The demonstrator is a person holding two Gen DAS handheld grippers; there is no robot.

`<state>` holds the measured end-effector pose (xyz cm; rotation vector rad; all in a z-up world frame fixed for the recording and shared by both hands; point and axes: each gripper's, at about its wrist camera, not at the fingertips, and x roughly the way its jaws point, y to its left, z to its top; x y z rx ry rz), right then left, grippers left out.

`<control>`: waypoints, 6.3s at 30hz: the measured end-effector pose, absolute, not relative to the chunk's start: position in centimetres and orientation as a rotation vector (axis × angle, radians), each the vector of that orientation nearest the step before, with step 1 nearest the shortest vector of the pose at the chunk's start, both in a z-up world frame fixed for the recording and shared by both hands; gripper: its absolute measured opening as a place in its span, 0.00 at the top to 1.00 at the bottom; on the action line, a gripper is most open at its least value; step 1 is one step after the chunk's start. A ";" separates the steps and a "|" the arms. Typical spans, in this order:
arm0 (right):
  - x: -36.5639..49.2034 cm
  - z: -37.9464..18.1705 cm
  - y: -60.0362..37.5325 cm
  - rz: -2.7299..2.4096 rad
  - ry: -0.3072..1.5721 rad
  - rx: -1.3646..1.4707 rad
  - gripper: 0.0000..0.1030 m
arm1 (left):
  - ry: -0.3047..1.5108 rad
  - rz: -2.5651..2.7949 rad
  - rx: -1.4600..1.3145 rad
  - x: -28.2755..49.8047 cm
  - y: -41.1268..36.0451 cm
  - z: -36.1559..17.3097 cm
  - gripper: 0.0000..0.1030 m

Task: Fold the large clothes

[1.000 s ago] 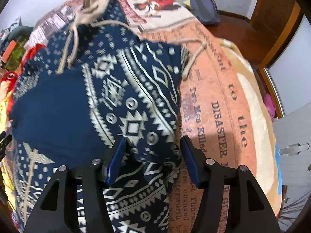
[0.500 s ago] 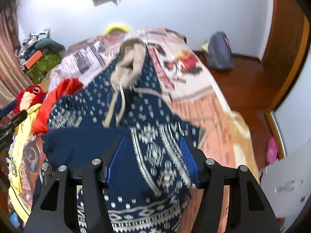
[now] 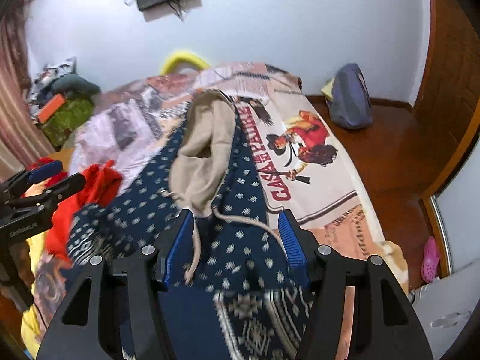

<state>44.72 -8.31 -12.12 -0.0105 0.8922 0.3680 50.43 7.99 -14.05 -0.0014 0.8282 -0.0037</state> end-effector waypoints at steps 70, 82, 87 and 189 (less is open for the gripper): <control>33.0 -16.5 -6.7 0.391 1.061 -0.187 0.62 | 1.044 -0.062 0.020 35.2 6.4 -21.5 0.56; 34.7 -12.5 -6.5 0.413 0.920 -0.148 0.37 | 0.878 -0.098 0.059 37.7 6.4 -15.4 0.42; 37.9 -12.9 -5.3 0.412 0.926 -0.115 0.37 | 0.880 -0.088 0.025 41.6 7.1 -15.7 0.42; 22.0 -19.5 -9.5 0.573 1.156 -0.083 0.58 | 1.064 -0.187 -0.023 23.6 3.9 -23.7 0.42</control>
